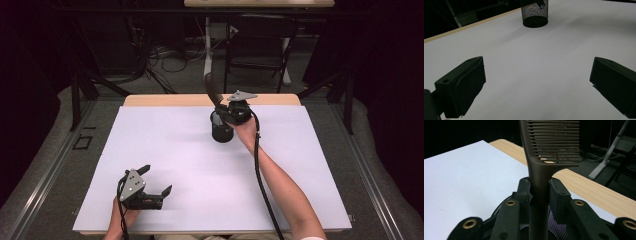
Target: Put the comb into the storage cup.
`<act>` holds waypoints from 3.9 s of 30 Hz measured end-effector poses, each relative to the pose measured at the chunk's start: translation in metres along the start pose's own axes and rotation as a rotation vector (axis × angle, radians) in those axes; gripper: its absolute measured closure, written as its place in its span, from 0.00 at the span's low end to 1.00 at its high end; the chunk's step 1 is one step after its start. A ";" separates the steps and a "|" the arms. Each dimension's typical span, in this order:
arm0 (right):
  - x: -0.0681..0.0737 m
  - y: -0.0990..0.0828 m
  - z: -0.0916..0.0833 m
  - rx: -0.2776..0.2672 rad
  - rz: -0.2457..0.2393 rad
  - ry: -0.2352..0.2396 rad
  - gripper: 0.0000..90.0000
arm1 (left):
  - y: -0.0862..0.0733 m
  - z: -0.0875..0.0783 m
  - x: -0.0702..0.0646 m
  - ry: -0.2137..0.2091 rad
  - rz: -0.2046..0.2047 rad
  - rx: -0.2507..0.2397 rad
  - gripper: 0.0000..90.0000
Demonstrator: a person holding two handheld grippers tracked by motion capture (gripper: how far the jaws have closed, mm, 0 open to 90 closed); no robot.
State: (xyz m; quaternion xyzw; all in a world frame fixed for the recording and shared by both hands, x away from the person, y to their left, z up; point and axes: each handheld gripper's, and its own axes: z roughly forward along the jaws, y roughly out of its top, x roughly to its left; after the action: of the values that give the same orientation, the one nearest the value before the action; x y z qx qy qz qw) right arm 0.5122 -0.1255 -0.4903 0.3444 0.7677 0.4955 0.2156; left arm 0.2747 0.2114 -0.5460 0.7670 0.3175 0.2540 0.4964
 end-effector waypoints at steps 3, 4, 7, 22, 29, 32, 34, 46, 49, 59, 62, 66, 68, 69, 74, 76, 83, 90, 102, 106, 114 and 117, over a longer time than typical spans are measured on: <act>0.000 -0.001 0.000 0.002 0.002 0.000 0.80 | 0.000 0.000 0.000 0.000 -0.001 -0.001 0.00; 0.000 -0.001 -0.001 0.003 0.003 0.000 0.80 | 0.000 0.000 0.000 0.001 -0.002 -0.001 0.00; 0.000 -0.002 -0.001 0.006 0.002 0.001 0.80 | 0.000 0.000 0.000 0.001 0.000 0.000 0.00; 0.001 -0.006 -0.001 0.021 -0.004 0.003 0.80 | 0.000 0.000 0.000 0.002 -0.001 -0.002 0.00; 0.001 -0.008 -0.001 0.026 -0.008 -0.001 0.80 | 0.000 0.000 0.000 0.003 -0.002 -0.002 0.00; 0.001 -0.009 -0.002 0.028 -0.007 -0.001 0.80 | 0.000 -0.001 0.000 0.003 -0.001 0.000 0.00; 0.001 -0.009 -0.002 0.030 -0.007 -0.001 0.80 | 0.000 -0.001 0.000 0.003 -0.001 0.000 0.00; 0.002 -0.011 -0.002 0.058 -0.026 -0.006 0.80 | 0.000 -0.001 0.000 0.003 0.001 0.002 0.00; 0.005 -0.010 -0.003 0.080 -0.045 -0.027 0.68 | 0.000 -0.001 0.000 0.004 -0.001 0.001 0.00; 0.007 -0.001 -0.021 0.116 -0.046 -0.007 0.37 | 0.000 0.000 0.000 0.001 0.004 0.004 0.00; 0.007 0.001 -0.026 0.125 -0.044 0.011 0.31 | 0.000 0.001 -0.001 0.000 0.003 0.002 0.00; 0.007 0.003 -0.031 0.140 -0.048 0.032 0.24 | 0.001 0.001 -0.001 0.002 0.002 0.002 0.00; 0.007 0.004 -0.034 0.143 -0.049 0.044 0.21 | 0.001 0.002 -0.001 -0.001 0.005 0.008 0.00; 0.007 0.004 -0.035 0.148 -0.051 0.049 0.19 | 0.001 0.002 -0.001 -0.001 0.004 0.010 0.00; 0.008 0.006 -0.040 0.171 -0.058 0.076 0.15 | 0.002 0.003 -0.002 0.000 0.006 0.010 0.00; 0.009 0.007 -0.043 0.181 -0.063 0.083 0.14 | 0.002 0.004 -0.002 -0.003 0.007 0.013 0.00; 0.011 0.008 -0.051 0.212 -0.072 0.107 0.07 | 0.004 0.007 -0.001 -0.006 0.011 0.009 0.00; 0.014 0.004 -0.059 0.241 -0.079 0.139 0.02 | 0.003 0.007 -0.003 -0.016 0.021 0.014 0.00; 0.013 -0.006 -0.080 0.256 -0.080 0.162 0.00 | 0.002 0.005 -0.003 -0.011 0.022 0.017 0.00; 0.012 -0.010 -0.090 0.254 -0.078 0.160 0.00 | 0.002 0.005 -0.003 -0.008 0.018 0.015 0.00; 0.010 -0.017 -0.108 0.247 -0.074 0.160 0.00 | 0.001 0.005 -0.003 -0.007 0.016 0.016 0.00; 0.010 -0.021 -0.113 0.242 -0.068 0.164 0.00 | 0.001 0.004 -0.003 -0.003 0.011 0.016 0.00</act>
State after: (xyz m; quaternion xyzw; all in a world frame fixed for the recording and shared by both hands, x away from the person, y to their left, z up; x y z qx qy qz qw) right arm 0.4227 -0.1931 -0.4624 0.3000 0.8480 0.4185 0.1256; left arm 0.2760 0.2062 -0.5470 0.7729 0.3145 0.2531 0.4895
